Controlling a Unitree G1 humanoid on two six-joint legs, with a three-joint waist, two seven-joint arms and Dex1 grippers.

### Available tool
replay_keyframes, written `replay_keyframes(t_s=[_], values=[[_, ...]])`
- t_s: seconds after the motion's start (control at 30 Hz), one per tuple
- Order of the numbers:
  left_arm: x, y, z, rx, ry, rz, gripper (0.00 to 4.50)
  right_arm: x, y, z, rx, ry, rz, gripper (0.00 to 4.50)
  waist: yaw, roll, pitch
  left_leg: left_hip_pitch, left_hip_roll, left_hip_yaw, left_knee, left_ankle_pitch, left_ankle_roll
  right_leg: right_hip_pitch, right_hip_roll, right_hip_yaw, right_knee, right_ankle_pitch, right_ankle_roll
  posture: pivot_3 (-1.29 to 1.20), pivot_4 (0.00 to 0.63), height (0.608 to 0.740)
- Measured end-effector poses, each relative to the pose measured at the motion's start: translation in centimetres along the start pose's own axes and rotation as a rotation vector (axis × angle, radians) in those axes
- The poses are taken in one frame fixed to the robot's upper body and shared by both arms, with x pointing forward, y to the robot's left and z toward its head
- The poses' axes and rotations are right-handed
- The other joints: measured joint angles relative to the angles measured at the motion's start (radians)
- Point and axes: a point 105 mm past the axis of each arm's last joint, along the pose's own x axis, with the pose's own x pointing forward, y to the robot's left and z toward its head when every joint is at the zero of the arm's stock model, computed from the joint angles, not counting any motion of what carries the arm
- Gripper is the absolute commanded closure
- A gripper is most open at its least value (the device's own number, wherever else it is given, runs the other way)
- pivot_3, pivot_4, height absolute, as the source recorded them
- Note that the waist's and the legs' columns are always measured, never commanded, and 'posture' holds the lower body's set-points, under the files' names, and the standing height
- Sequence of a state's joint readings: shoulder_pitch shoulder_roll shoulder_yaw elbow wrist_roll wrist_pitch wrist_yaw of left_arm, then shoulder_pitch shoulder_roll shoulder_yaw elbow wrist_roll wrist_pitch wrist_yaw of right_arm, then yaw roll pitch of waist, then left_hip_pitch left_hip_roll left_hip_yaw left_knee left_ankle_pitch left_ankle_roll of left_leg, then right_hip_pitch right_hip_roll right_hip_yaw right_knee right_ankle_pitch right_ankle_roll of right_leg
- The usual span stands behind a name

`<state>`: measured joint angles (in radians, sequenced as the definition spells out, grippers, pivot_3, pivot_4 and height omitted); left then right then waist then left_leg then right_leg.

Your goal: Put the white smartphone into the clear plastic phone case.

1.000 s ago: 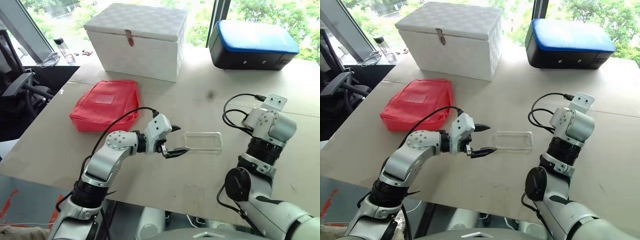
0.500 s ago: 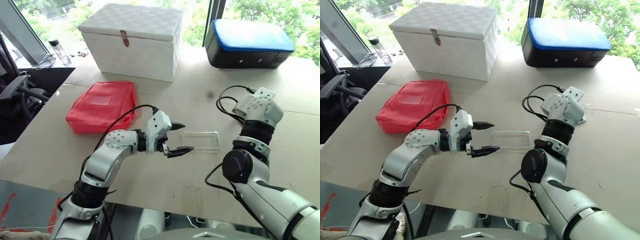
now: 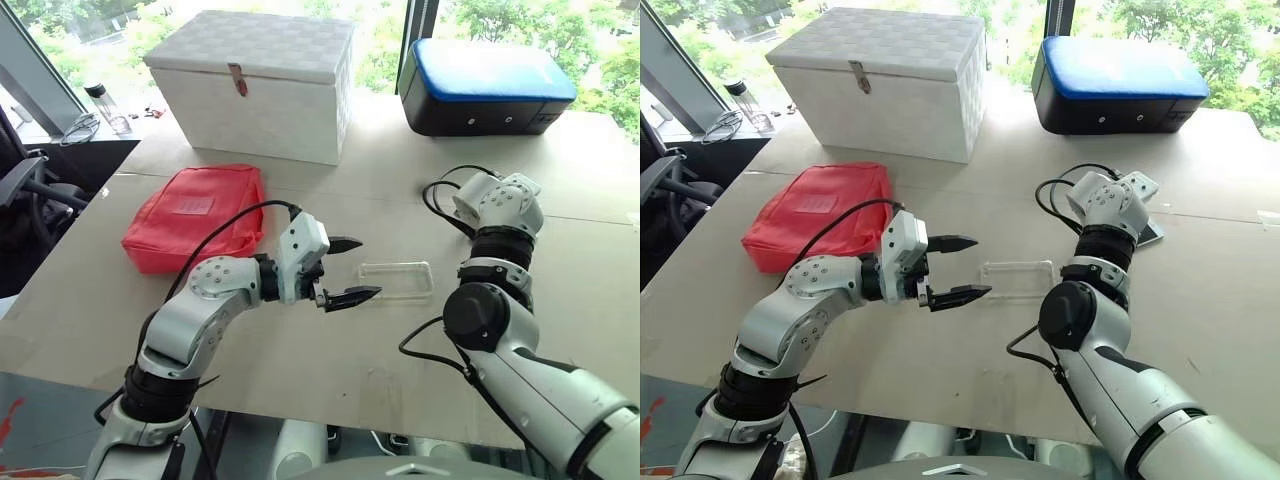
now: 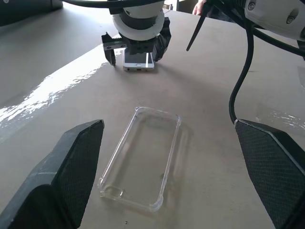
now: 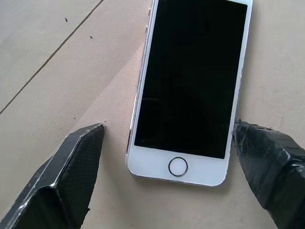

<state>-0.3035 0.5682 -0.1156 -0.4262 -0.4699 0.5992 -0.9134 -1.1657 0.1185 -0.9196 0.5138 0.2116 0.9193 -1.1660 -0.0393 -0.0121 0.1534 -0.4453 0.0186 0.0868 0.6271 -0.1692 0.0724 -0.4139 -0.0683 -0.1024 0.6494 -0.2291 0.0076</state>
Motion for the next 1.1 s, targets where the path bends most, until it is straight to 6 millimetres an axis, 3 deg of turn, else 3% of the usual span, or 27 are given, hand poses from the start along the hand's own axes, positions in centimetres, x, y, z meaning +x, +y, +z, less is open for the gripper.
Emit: replay_keyframes(t_s=[0.13,0.23,0.27,0.3,0.57,0.7,0.9,1.1], values=[[-0.1,-0.1,0.2,0.009,0.003,0.001,0.02,0.5,0.1,0.1,0.018,0.012,-0.007,0.00,0.001,-0.003,-0.002,0.002,0.000,0.000,0.000,-0.005,0.000,0.002,0.000,0.000,-0.002,-0.001,-0.002,0.00,0.150,0.740],[-0.1,0.0,0.2,0.011,0.004,0.011,0.00,1.0,0.3,0.0,0.048,0.028,-0.003,0.80,0.001,-0.006,-0.004,0.005,0.000,0.000,0.000,-0.005,0.000,0.005,-0.001,0.000,-0.003,-0.001,-0.001,0.00,0.150,0.740],[-0.1,0.0,0.2,0.012,0.005,0.014,0.00,1.1,0.2,0.1,0.057,0.027,-0.006,1.37,0.002,-0.006,-0.004,0.006,0.000,-0.001,0.000,-0.005,0.000,0.006,-0.001,0.000,-0.004,-0.001,-0.001,0.00,0.150,0.740],[-0.2,0.0,0.2,0.013,0.007,0.016,0.00,1.2,0.2,0.1,0.071,0.028,-0.004,1.66,0.003,-0.007,-0.004,0.006,0.000,-0.001,0.000,-0.006,0.000,0.007,-0.001,0.000,-0.004,-0.001,-0.001,0.00,0.150,0.740],[-0.5,0.2,0.4,0.015,-0.001,0.026,0.00,1.6,0.0,0.1,0.053,0.000,-0.008,1.74,0.008,-0.008,-0.005,0.007,0.000,-0.001,-0.003,-0.006,0.000,0.007,-0.002,0.000,-0.007,-0.001,-0.001,0.00,0.150,0.740],[-0.8,0.5,0.5,0.018,-0.001,0.049,0.00,2.1,-0.2,0.4,-0.112,-0.118,0.058,1.74,0.010,-0.008,-0.005,0.007,0.000,-0.001,-0.004,-0.006,0.000,0.007,-0.004,-0.001,-0.008,-0.002,-0.002,0.00,0.150,0.740],[-1.7,0.6,-0.4,-0.008,0.020,0.084,0.00,3.1,-3.3,2.3,-0.402,-0.232,0.310,1.74,0.039,-0.006,-0.004,0.006,-0.002,0.000,-0.011,-0.006,0.000,0.007,-0.007,-0.001,-0.015,-0.002,-0.002,0.00,0.150,0.740],[-2.3,0.5,-0.8,-0.028,0.026,0.119,0.00,0.3,-6.3,2.2,-0.829,-0.244,0.795,1.74,0.041,0.010,0.007,-0.007,-0.001,0.002,-0.014,-0.005,0.007,-0.003,-0.004,-0.003,-0.022,0.003,0.005,0.00,0.150,0.740]])
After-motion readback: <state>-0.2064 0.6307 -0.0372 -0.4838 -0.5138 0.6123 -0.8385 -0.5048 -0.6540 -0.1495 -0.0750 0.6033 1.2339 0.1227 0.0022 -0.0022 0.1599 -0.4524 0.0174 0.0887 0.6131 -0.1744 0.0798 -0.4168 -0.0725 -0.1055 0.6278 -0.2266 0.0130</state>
